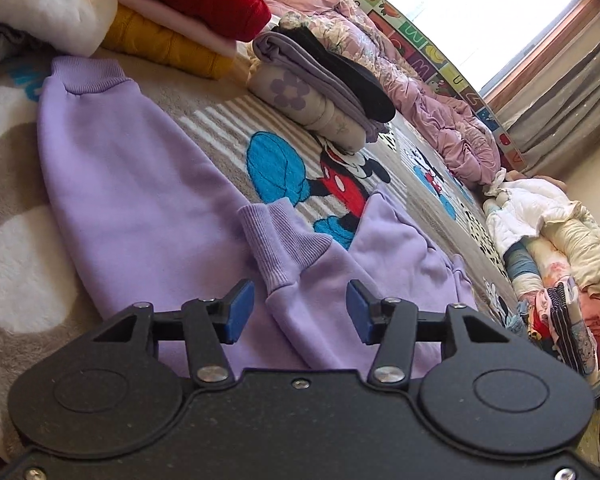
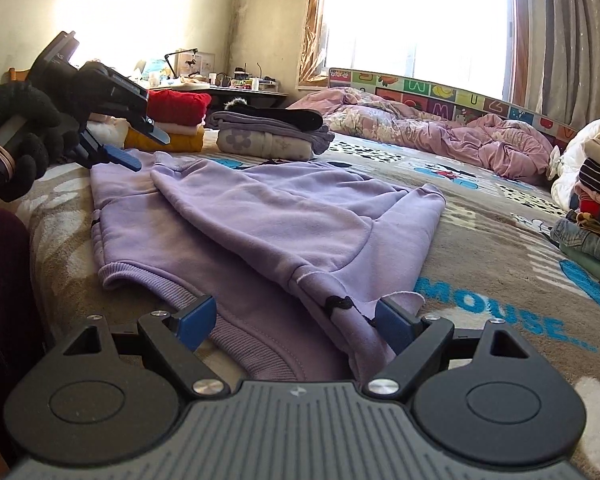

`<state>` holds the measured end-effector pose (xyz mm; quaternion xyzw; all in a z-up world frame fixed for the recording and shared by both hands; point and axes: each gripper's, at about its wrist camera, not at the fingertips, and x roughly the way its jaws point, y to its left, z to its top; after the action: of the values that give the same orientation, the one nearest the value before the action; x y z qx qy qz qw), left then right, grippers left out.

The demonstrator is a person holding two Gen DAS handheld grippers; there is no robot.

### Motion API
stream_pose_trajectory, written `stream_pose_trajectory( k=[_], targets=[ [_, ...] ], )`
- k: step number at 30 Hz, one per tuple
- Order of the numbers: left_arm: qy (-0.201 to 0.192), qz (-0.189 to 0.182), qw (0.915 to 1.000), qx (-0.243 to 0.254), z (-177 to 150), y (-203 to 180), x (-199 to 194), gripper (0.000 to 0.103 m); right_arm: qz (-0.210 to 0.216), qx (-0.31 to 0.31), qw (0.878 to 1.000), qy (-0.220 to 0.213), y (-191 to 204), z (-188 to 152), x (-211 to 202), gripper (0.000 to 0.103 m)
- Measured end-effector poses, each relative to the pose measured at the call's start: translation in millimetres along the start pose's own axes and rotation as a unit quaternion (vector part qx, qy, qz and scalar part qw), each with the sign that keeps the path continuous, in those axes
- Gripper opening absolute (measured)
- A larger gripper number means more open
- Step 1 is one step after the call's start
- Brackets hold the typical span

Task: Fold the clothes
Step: 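Move the left tool to the other sleeve cuff, then close the left tool on the sleeve cuff, then lift the sleeve cuff up with the left tool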

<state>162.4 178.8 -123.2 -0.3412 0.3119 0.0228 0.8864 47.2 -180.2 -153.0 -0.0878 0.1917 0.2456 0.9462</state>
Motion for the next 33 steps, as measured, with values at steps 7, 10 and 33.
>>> stream_pose_trajectory(
  k=[7, 10, 33],
  targets=[
    [-0.004, 0.021, 0.9994, 0.029, -2, -8, 14, 0.01, -0.005, 0.007, 1.0, -0.008, -5, -2, -2, 0.086],
    [-0.02, 0.017, 0.9985, 0.049, 1, -19, 6, 0.008, 0.002, 0.004, 1.0, -0.015, -4, -1, -3, 0.086],
    [-0.055, -0.103, 0.9837, 0.137, 39, -198, 22, 0.007, 0.008, 0.019, 1.0, 0.002, -13, 0, 3, 0.051]
  ],
)
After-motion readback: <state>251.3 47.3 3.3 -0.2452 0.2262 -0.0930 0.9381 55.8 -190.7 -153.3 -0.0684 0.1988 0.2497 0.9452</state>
